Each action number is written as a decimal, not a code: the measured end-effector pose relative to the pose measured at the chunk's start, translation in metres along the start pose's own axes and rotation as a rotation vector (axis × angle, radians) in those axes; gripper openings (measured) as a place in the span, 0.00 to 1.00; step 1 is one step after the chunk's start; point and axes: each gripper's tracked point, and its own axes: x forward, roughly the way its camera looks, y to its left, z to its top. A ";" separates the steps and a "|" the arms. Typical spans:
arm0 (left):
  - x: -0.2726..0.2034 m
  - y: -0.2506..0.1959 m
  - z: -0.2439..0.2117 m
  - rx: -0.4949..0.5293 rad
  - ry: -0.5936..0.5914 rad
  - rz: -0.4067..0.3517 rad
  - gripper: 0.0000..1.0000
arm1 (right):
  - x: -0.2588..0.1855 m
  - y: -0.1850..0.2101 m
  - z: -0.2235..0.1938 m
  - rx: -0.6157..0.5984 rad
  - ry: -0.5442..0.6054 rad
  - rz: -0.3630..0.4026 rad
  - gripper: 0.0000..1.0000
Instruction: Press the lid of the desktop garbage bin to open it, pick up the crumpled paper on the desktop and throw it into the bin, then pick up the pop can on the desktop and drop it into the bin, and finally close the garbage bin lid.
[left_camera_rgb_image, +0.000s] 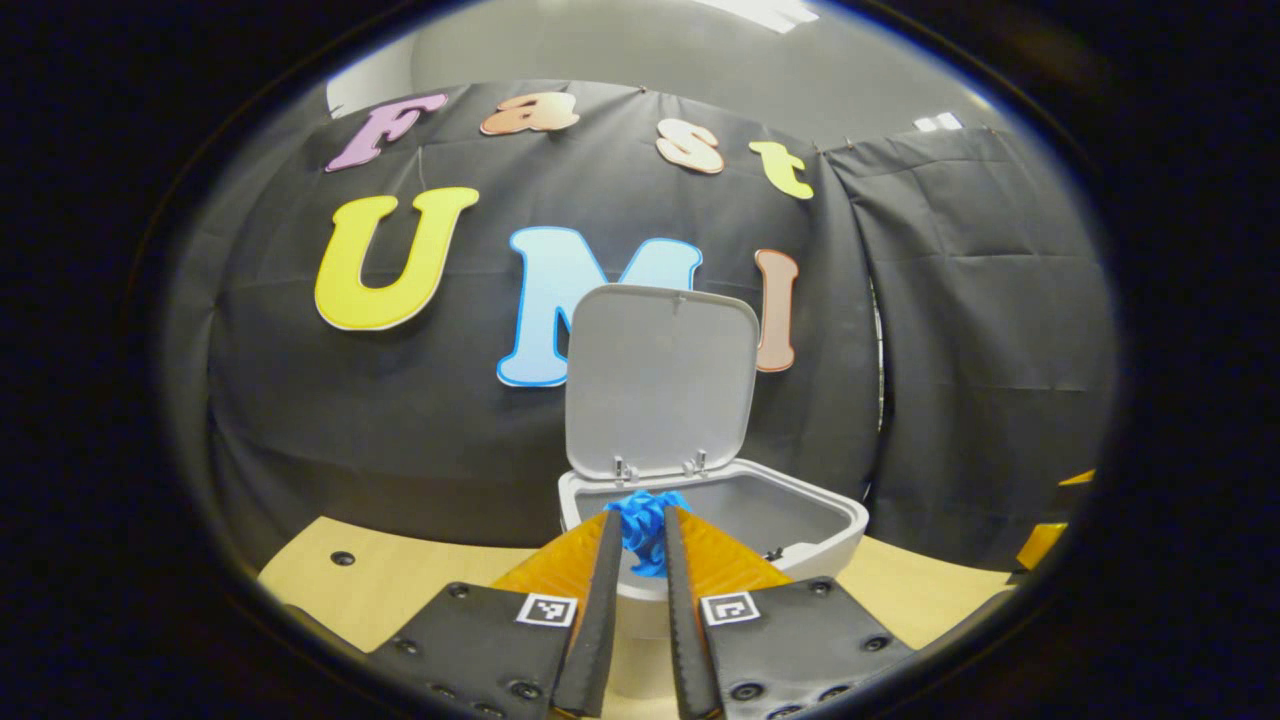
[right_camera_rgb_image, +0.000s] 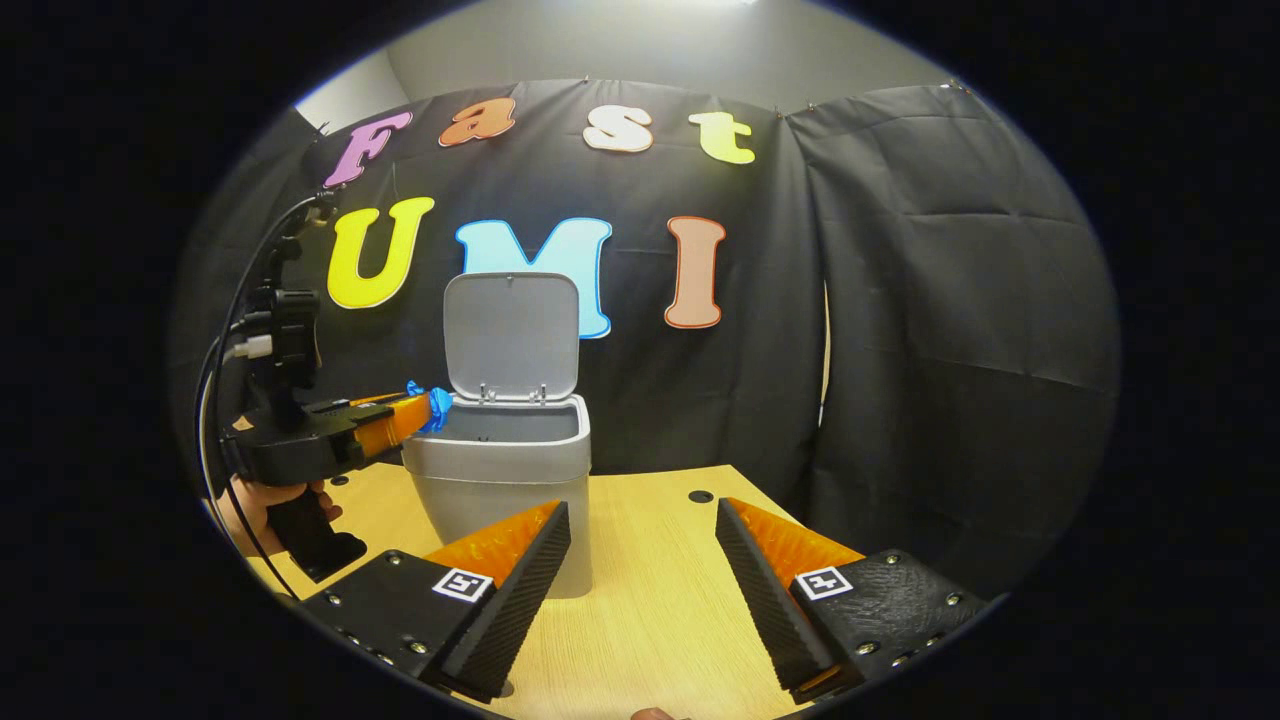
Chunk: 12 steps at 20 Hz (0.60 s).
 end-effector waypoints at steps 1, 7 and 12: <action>0.000 -0.003 -0.002 -0.004 0.009 -0.003 0.36 | -0.001 0.000 0.000 -0.002 -0.001 0.003 0.94; -0.013 -0.004 -0.005 -0.045 0.022 0.005 0.81 | -0.003 0.006 0.000 -0.007 -0.007 0.039 0.94; -0.040 0.008 0.003 -0.017 0.005 0.057 0.90 | -0.004 0.023 -0.001 0.010 -0.010 0.113 0.94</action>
